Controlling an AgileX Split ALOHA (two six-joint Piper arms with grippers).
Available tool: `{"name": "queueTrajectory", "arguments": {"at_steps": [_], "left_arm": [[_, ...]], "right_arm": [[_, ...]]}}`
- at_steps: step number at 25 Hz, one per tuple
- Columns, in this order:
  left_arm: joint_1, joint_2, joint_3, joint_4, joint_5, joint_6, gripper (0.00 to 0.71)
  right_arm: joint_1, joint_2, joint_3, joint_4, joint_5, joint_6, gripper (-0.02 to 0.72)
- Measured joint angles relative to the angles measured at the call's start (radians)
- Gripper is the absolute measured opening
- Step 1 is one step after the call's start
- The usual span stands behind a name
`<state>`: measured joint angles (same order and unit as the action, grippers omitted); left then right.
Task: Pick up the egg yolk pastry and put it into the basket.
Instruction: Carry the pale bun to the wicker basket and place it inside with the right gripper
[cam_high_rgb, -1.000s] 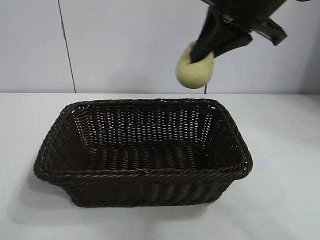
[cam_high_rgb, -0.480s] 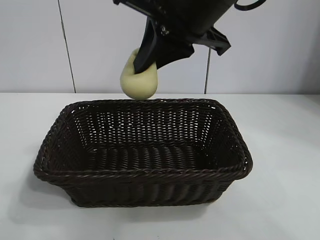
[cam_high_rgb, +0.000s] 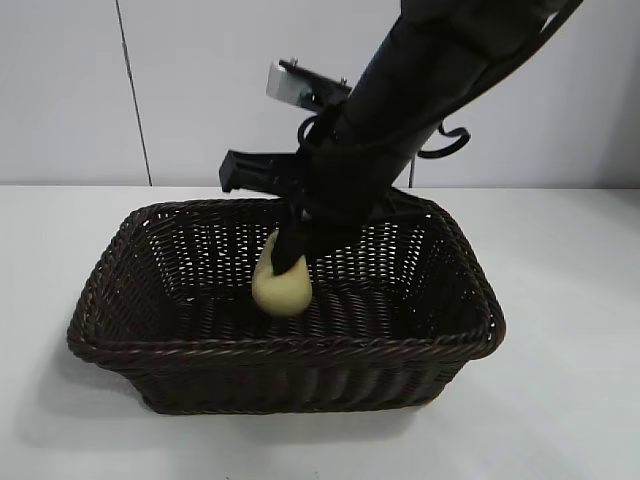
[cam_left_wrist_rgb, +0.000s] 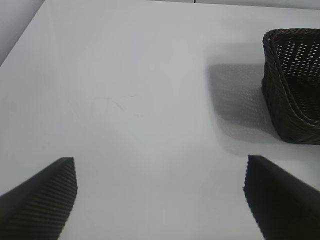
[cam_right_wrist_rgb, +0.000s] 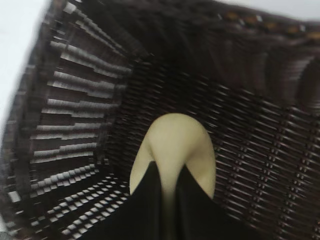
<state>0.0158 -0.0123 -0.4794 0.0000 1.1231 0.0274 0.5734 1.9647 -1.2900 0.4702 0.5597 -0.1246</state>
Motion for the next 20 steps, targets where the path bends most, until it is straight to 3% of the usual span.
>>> {"name": "queueTrajectory", "arguments": {"at_steps": [4, 7, 14, 17, 20], "left_arm": [[0.000, 0.000, 0.000, 0.000, 0.000, 0.000, 0.658], [0.000, 0.000, 0.000, 0.000, 0.000, 0.000, 0.658], [0.000, 0.000, 0.000, 0.000, 0.000, 0.000, 0.658], [0.000, 0.000, 0.000, 0.000, 0.000, 0.000, 0.658], [0.000, 0.000, 0.000, 0.000, 0.000, 0.000, 0.658]], "right_arm": [[0.000, 0.000, 0.000, 0.014, 0.003, 0.000, 0.399], [0.000, -0.008, -0.005, 0.014, 0.022, 0.000, 0.505], [0.000, -0.065, -0.124, 0.007, 0.173, 0.019, 0.529], [0.000, -0.090, -0.192, -0.031, 0.251, 0.052, 0.529], [0.000, -0.101, -0.265, -0.108, 0.316, 0.114, 0.532]]}}
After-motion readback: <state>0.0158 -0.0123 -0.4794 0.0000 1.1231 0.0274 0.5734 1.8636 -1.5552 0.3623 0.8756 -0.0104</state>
